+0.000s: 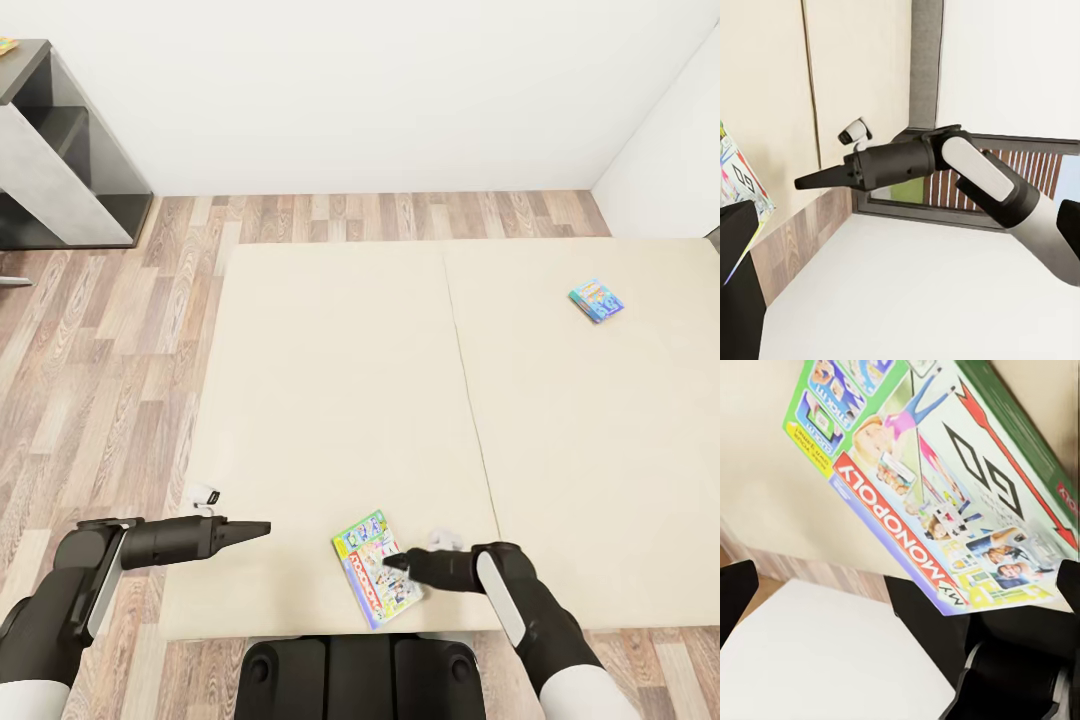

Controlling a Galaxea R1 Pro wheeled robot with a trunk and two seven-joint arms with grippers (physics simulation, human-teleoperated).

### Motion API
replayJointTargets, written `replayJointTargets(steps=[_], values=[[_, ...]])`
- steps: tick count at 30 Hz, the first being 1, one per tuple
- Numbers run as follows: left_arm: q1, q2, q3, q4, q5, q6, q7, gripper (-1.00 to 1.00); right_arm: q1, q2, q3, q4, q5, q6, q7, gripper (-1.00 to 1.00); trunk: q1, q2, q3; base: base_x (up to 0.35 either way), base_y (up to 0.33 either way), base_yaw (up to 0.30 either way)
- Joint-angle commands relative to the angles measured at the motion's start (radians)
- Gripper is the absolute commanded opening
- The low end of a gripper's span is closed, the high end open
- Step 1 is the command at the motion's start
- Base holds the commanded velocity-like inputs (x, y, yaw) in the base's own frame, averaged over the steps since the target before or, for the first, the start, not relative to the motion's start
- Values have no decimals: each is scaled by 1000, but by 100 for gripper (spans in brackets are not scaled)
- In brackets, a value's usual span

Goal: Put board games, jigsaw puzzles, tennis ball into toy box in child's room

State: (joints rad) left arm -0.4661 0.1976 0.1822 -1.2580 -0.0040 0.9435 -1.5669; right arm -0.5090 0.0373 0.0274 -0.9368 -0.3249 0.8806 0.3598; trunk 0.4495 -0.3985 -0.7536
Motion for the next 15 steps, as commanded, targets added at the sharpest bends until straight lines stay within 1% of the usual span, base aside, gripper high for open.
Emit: replayJointTargets(steps=[1, 10, 15], values=[[0, 0, 0, -1, -1, 11, -4, 100, 0, -1, -1, -3, 5, 3, 5, 100, 1, -1, -1, 0, 0, 0], [0, 0, -1, 0, -1, 11, -4, 100, 0, -5, -1, -3, 6, -13, -4, 100, 1, -1, -1, 0, 0, 0], [0, 1, 0, -1, -1, 11, -4, 100, 0, -1, 1, 2, 7, -69, -30, 100, 1, -1, -1, 0, 0, 0]])
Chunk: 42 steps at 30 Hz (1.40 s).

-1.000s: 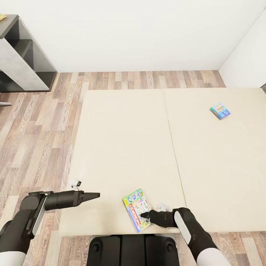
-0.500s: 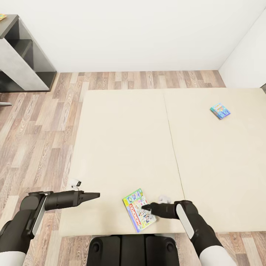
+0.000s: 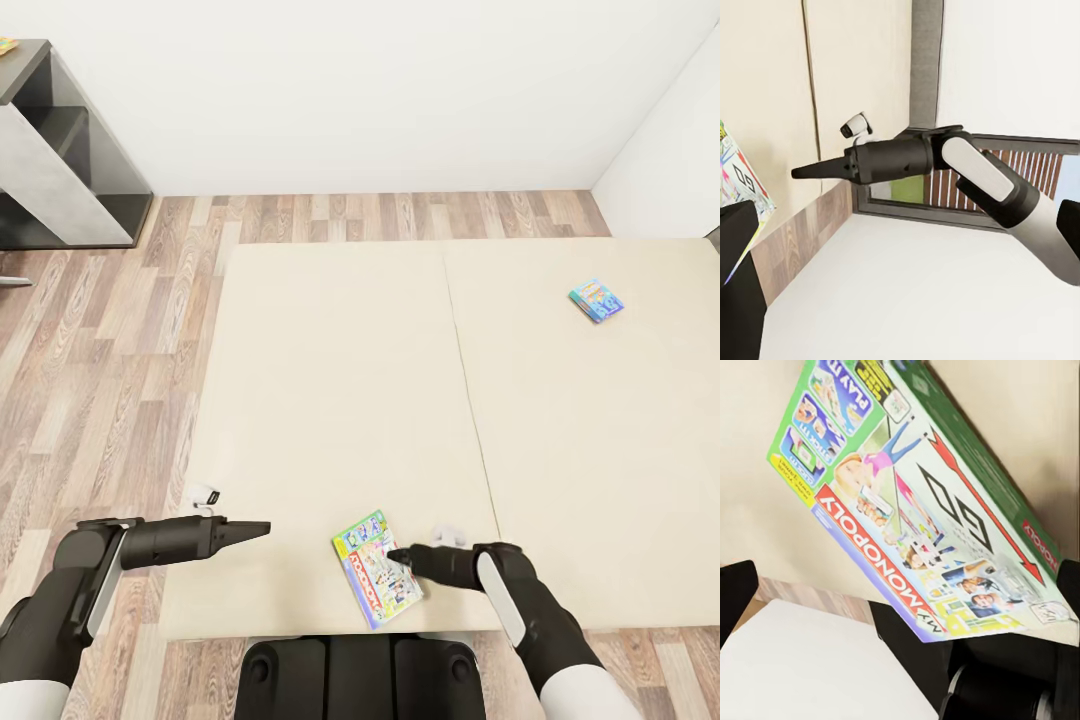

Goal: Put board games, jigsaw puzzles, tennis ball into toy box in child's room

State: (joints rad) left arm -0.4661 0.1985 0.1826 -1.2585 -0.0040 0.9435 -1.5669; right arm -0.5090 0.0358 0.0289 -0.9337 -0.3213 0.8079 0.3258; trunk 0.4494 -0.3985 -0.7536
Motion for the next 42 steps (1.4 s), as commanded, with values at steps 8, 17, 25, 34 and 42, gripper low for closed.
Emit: replayJointTargets(steps=[8, 17, 25, 34, 42], values=[[0, 0, 0, 0, 0, 11, -4, 100, 1, 17, -2, 36, 2, -72, -128, 100, 1, -2, -1, 0, 0, 0], [0, -1, -1, -1, 1, 11, -4, 100, -9, 38, 0, 112, 4, -143, -187, 100, 1, -2, -1, 0, 0, 0], [0, -5, -3, -3, 1, 11, -4, 100, -26, 45, 13, 182, 5, -176, -193, 100, 1, -2, -1, 0, 0, 0], [0, -4, -2, -4, 1, 11, -4, 100, -35, 48, 68, 191, 4, -174, -195, 100, 1, -2, -1, 0, 0, 0], [0, -6, -3, -4, 1, 11, -4, 100, -35, 60, 83, 190, 5, -176, -195, 100, 1, -2, -1, 0, 0, 0]])
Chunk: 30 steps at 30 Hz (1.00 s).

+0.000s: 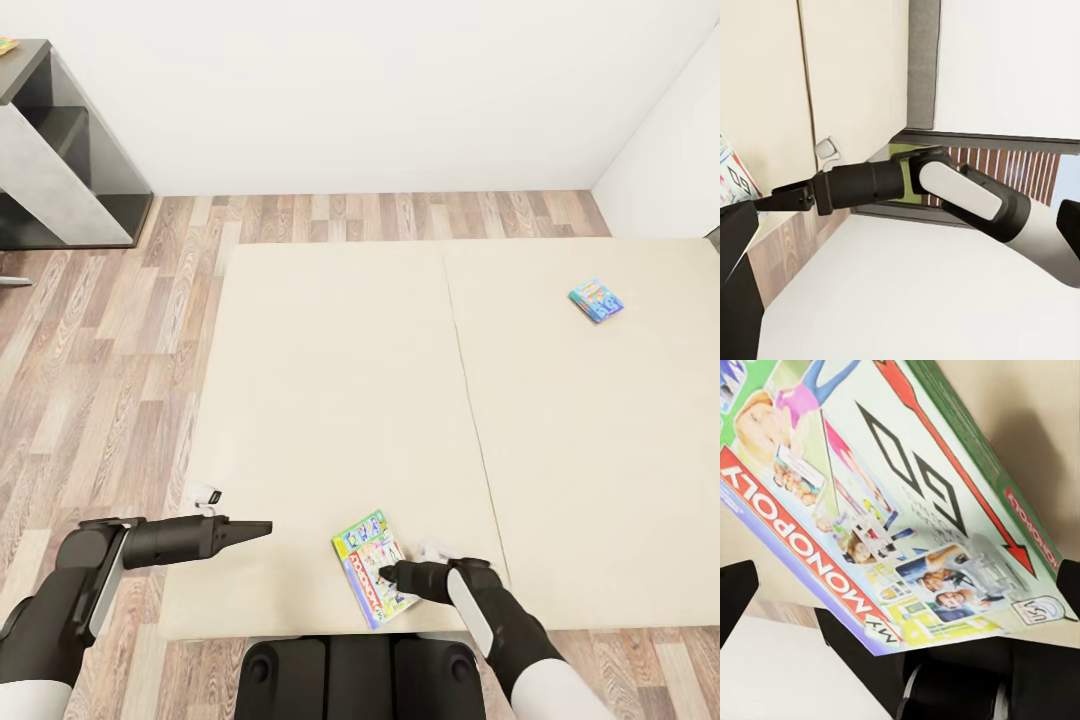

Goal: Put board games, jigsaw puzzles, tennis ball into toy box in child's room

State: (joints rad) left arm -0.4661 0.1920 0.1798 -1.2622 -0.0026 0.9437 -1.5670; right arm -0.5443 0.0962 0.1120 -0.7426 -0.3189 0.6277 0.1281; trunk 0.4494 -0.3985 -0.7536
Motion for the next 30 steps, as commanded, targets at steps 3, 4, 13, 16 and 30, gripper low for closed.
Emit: replayJointTargets(steps=[3, 4, 13, 16, 30], values=[[0, 0, 0, 0, 0, 11, -4, 100, 0, 2, 1, -1, 3, 3, 2, 100, 1, -1, -1, 0, 0, 0], [0, 0, 0, 0, 0, 11, -4, 100, 0, 2, 1, -1, 3, 3, 2, 100, 1, -1, -1, 0, 0, 0], [0, -2, -1, 0, 0, 11, -4, 100, 0, -4, 3, 3, 20, -43, -14, 100, 1, -1, -1, 0, 0, 0], [0, -3, -3, 0, 0, 11, -4, 100, 0, -4, 3, 15, 43, -90, -16, 100, 1, -1, -1, 0, 0, 0], [0, -4, -4, 0, -2, 9, -4, 100, 0, 0, 3, 39, 88, -131, -15, 100, 1, -1, -1, 0, 0, 0]])
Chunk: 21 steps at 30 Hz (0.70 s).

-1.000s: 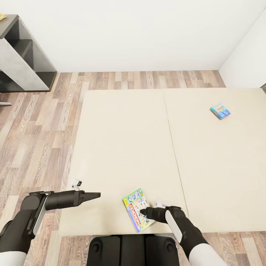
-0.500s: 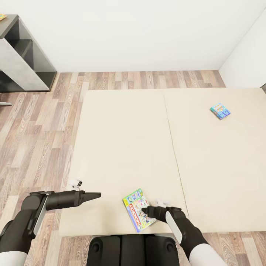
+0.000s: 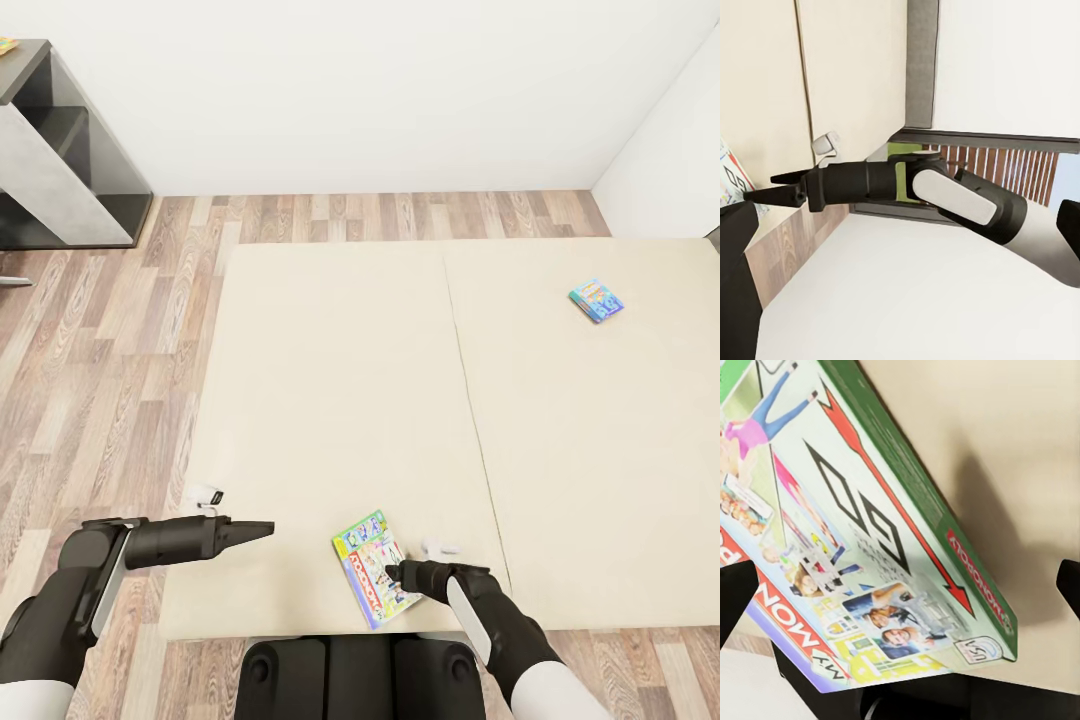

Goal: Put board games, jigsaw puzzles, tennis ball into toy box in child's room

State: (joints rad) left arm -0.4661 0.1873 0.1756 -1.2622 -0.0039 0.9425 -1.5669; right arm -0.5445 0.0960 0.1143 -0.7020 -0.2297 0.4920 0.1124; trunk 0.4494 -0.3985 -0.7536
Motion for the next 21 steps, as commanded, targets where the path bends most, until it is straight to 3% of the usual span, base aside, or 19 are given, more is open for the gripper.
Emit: replayJointTargets(steps=[1, 21], values=[[0, 0, 0, 0, -1, 10, -4, 100, 0, 0, 0, -1, -1, 5, 1, 100, 1, -1, -1, 0, 0, 0], [0, 0, -1, 0, -8, 9, -4, 100, 0, 1, 1, 10, -1, 5, 1, 100, 1, -1, -1, 0, 0, 0]])
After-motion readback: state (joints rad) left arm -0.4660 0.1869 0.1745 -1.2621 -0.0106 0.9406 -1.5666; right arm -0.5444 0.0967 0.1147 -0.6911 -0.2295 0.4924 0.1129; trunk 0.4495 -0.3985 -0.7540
